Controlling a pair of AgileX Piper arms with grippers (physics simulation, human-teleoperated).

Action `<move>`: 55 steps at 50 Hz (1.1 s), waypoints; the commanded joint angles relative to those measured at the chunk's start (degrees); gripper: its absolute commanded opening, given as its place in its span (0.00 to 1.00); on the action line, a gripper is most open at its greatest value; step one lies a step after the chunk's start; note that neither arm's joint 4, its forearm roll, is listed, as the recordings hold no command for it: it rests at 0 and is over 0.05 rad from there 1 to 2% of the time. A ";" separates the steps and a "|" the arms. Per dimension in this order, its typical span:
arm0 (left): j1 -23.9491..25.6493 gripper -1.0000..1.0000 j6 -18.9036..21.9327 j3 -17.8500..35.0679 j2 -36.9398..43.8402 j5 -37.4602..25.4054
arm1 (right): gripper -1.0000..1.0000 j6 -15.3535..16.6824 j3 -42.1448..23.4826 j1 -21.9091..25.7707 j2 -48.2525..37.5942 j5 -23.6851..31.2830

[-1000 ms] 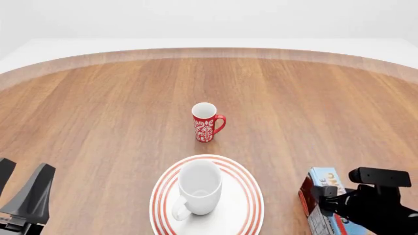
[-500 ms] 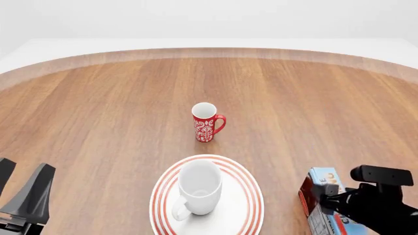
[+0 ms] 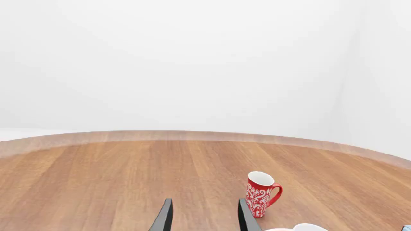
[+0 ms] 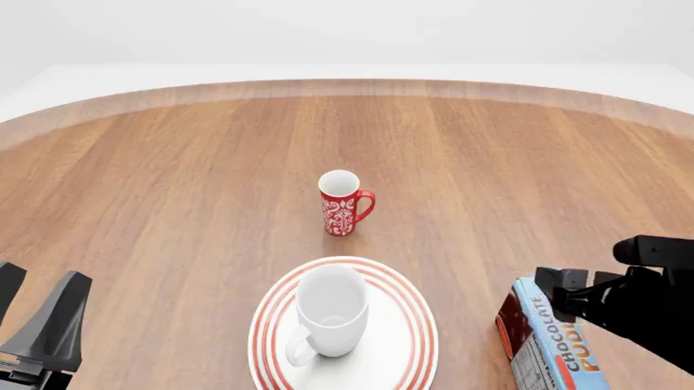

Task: Pick up the white mug and put it on the plate, and put the chocolate pudding to the right of the plate.

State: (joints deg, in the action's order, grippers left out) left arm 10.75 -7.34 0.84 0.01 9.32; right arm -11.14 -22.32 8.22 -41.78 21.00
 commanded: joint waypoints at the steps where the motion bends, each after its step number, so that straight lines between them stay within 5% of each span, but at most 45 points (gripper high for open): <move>1: -0.01 1.00 -0.01 0.00 0.00 -0.01 | 1.00 3.30 -7.27 -1.73 4.38 5.00; 29: -0.16 1.00 0.14 0.19 0.00 0.02 | 1.00 14.70 -19.19 -6.08 12.69 4.45; 55: -0.25 1.00 1.08 0.48 0.00 0.16 | 1.00 24.63 -17.01 -7.57 32.27 -0.97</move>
State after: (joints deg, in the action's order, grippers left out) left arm 10.51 -6.66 1.20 0.00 9.39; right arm 10.07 -41.04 1.23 -17.34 21.60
